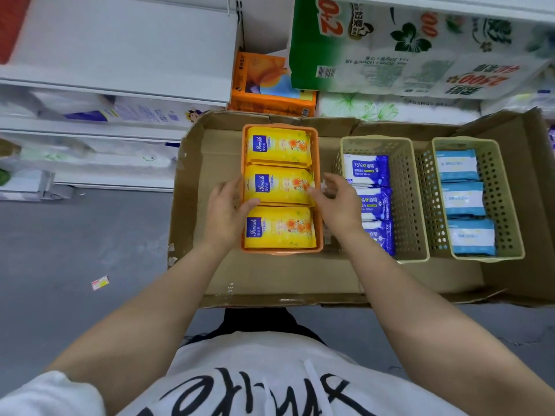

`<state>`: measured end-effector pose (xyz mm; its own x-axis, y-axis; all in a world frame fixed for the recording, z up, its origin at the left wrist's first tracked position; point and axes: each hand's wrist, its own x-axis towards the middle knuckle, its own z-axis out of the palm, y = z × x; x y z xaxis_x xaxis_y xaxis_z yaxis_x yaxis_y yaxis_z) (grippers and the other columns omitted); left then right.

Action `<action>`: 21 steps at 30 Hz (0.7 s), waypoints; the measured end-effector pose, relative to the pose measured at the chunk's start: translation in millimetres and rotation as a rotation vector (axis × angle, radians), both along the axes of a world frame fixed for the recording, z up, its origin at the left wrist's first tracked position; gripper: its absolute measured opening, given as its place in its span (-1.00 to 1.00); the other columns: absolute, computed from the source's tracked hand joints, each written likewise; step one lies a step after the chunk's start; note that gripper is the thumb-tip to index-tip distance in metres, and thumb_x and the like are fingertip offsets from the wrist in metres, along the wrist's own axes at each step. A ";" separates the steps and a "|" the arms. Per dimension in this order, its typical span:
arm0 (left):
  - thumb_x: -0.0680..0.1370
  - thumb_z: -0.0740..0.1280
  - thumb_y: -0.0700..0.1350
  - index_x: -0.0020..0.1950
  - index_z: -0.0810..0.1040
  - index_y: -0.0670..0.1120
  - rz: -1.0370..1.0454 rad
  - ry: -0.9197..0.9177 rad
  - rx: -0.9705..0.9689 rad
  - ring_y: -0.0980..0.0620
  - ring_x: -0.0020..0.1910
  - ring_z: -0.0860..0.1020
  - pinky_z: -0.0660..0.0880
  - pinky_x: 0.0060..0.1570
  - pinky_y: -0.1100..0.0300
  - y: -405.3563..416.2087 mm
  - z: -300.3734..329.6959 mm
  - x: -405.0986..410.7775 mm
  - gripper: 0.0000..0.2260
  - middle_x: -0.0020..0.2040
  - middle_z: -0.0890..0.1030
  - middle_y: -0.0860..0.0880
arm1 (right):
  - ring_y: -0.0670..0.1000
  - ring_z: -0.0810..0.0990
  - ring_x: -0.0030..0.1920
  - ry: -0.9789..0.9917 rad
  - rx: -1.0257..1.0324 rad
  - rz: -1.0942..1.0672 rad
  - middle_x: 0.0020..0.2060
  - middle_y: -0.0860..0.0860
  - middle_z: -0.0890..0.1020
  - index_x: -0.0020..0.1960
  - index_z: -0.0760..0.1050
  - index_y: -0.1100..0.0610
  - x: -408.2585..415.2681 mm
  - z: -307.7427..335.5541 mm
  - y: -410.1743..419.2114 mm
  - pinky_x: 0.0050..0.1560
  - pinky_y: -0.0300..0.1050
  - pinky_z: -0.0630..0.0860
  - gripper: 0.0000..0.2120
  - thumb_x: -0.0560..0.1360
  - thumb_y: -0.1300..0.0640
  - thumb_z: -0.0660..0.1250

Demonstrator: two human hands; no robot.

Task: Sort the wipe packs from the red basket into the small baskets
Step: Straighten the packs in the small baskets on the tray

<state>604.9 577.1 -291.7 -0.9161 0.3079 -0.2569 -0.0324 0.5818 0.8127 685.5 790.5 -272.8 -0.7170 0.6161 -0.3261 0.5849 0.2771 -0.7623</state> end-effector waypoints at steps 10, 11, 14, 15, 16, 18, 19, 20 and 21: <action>0.54 0.42 -0.03 0.52 0.29 0.15 0.089 -0.268 0.123 0.04 -0.01 0.63 0.62 -0.10 0.08 11.5 -3.2 -22.7 -0.41 0.03 0.57 -0.05 | -0.01 0.63 0.05 -0.173 -0.021 -0.137 0.05 0.00 0.70 0.25 0.56 0.00 -14.6 -15.5 7.1 0.13 0.06 0.59 -0.68 0.51 0.09 0.43; 0.54 0.42 -0.04 0.53 0.29 0.15 0.090 -0.273 0.127 0.04 0.00 0.63 0.62 -0.12 0.10 12.1 -3.0 -22.7 -0.41 0.05 0.57 -0.07 | 0.00 0.63 0.05 -0.176 -0.008 -0.139 0.03 0.00 0.70 0.25 0.57 0.00 -15.0 -15.9 7.2 0.12 0.05 0.59 -0.69 0.51 0.11 0.43; 0.55 0.42 -0.05 0.53 0.29 0.15 0.082 -0.281 0.127 0.04 0.00 0.62 0.57 -0.22 0.21 12.8 -2.2 -22.6 -0.41 0.08 0.55 -0.06 | 0.02 0.63 0.08 -0.188 0.024 -0.148 0.01 0.00 0.70 0.24 0.58 0.00 -16.7 -15.7 6.8 0.11 0.01 0.58 -0.71 0.52 0.14 0.41; 0.55 0.42 -0.05 0.53 0.29 0.15 0.077 -0.275 0.123 0.06 0.00 0.62 0.55 -0.25 0.24 13.0 -1.2 -22.7 -0.41 0.07 0.55 -0.04 | 0.02 0.63 0.09 -0.194 0.033 -0.151 0.02 0.00 0.70 0.23 0.58 0.00 -17.2 -15.4 6.6 0.11 0.00 0.58 -0.71 0.52 0.14 0.41; 0.55 0.42 -0.05 0.53 0.29 0.15 0.071 -0.271 0.119 0.07 -0.01 0.61 0.55 -0.26 0.25 12.8 0.0 -23.0 -0.42 0.05 0.54 -0.01 | 0.02 0.63 0.10 -0.200 0.038 -0.155 0.03 0.00 0.69 0.24 0.58 0.00 -17.6 -15.2 6.0 0.11 0.00 0.57 -0.71 0.52 0.15 0.41; 0.55 0.42 -0.05 0.53 0.29 0.15 0.065 -0.272 0.121 0.07 -0.01 0.61 0.59 -0.21 0.20 12.5 2.2 -23.3 -0.41 0.04 0.54 0.01 | 0.03 0.62 0.12 -0.210 0.047 -0.157 0.06 0.01 0.68 0.25 0.58 0.00 -17.3 -14.6 4.4 0.10 -0.03 0.56 -0.71 0.53 0.16 0.40; 0.55 0.42 -0.05 0.53 0.29 0.15 0.061 -0.270 0.116 0.05 0.00 0.61 0.60 -0.17 0.16 12.2 2.8 -23.2 -0.41 0.06 0.54 -0.01 | 0.03 0.61 0.13 -0.212 0.056 -0.156 0.08 0.02 0.68 0.25 0.58 0.01 -16.8 -14.5 3.7 0.08 -0.05 0.53 -0.71 0.53 0.16 0.40; 0.55 0.42 -0.04 0.53 0.28 0.15 0.052 -0.260 0.101 0.02 0.02 0.61 0.61 -0.12 0.11 11.9 3.0 -23.3 -0.41 0.09 0.53 -0.06 | 0.04 0.61 0.13 -0.214 0.066 -0.157 0.08 0.02 0.68 0.24 0.58 0.02 -16.5 -14.6 3.5 0.05 -0.08 0.51 -0.71 0.53 0.16 0.39; 0.55 0.41 -0.03 0.53 0.27 0.15 0.041 -0.247 0.084 -0.01 0.04 0.61 0.62 -0.07 0.05 11.9 3.0 -23.2 -0.41 0.12 0.53 -0.10 | 0.05 0.61 0.13 -0.214 0.072 -0.158 0.08 0.03 0.68 0.24 0.58 0.02 -16.1 -14.5 3.7 0.03 -0.10 0.50 -0.72 0.54 0.17 0.38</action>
<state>581.7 589.0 -288.7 -0.8407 0.3018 -0.4497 -0.2582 0.5065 0.8227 669.4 794.2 -287.3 -0.5293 0.7422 -0.4111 0.7710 0.2184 -0.5983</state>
